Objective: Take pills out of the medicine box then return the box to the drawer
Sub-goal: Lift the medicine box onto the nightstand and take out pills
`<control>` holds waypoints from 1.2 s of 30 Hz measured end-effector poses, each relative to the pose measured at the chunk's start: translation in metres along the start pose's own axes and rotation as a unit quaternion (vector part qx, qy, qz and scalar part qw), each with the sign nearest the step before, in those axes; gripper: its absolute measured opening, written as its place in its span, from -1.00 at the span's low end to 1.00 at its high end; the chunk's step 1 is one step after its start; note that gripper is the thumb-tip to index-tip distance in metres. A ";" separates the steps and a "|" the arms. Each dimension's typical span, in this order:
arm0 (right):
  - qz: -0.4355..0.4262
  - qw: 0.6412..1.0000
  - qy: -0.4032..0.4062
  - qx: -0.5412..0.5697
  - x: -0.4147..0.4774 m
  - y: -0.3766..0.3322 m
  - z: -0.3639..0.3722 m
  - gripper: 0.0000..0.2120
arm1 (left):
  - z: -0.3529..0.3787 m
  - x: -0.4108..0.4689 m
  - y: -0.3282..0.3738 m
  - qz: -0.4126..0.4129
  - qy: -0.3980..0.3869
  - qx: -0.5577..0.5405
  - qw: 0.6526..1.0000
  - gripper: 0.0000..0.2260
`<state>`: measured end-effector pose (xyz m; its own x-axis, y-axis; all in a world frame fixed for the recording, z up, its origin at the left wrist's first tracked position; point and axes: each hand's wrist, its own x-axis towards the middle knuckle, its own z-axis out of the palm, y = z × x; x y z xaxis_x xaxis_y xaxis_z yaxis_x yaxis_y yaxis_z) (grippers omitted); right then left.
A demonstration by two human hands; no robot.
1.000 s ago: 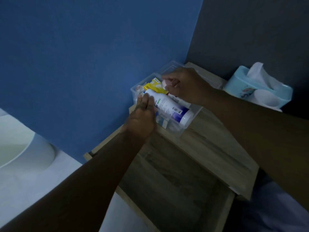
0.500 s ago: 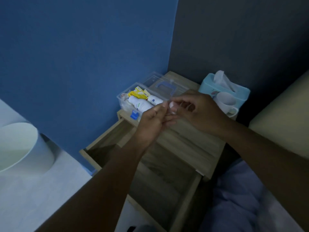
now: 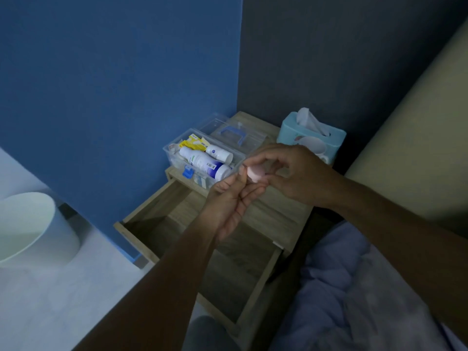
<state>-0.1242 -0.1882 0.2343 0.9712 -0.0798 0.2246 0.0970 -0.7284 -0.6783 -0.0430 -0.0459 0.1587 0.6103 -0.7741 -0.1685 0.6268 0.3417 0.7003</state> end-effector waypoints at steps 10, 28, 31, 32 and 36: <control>0.017 0.971 -0.046 -0.233 0.001 -0.003 -0.005 -0.64 | -0.010 -0.007 -0.019 -0.024 0.017 0.009 1.000 -0.66; 0.033 0.998 -0.006 -0.044 0.004 0.034 -0.012 -0.63 | -0.033 0.000 -0.036 -0.049 0.003 -0.007 0.999 -0.69; 0.090 0.995 0.049 -0.013 0.000 0.053 -0.008 -0.65 | -0.042 0.007 -0.037 -0.065 -0.010 -0.021 0.998 -0.67; 0.114 0.992 0.061 -0.011 -0.003 0.060 -0.004 -0.65 | -0.044 0.010 -0.038 -0.067 -0.012 -0.026 0.997 -0.64; 0.175 0.979 0.106 0.003 -0.021 0.094 0.022 -0.77 | -0.052 0.031 -0.046 -0.045 0.000 0.013 0.999 -0.52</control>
<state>-0.1308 -0.2402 0.1500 0.8781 -0.4636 0.1184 -0.2312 -0.6278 -0.7432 -0.0279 -0.0578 0.0852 0.5511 -0.8017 -0.2316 0.6671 0.2566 0.6994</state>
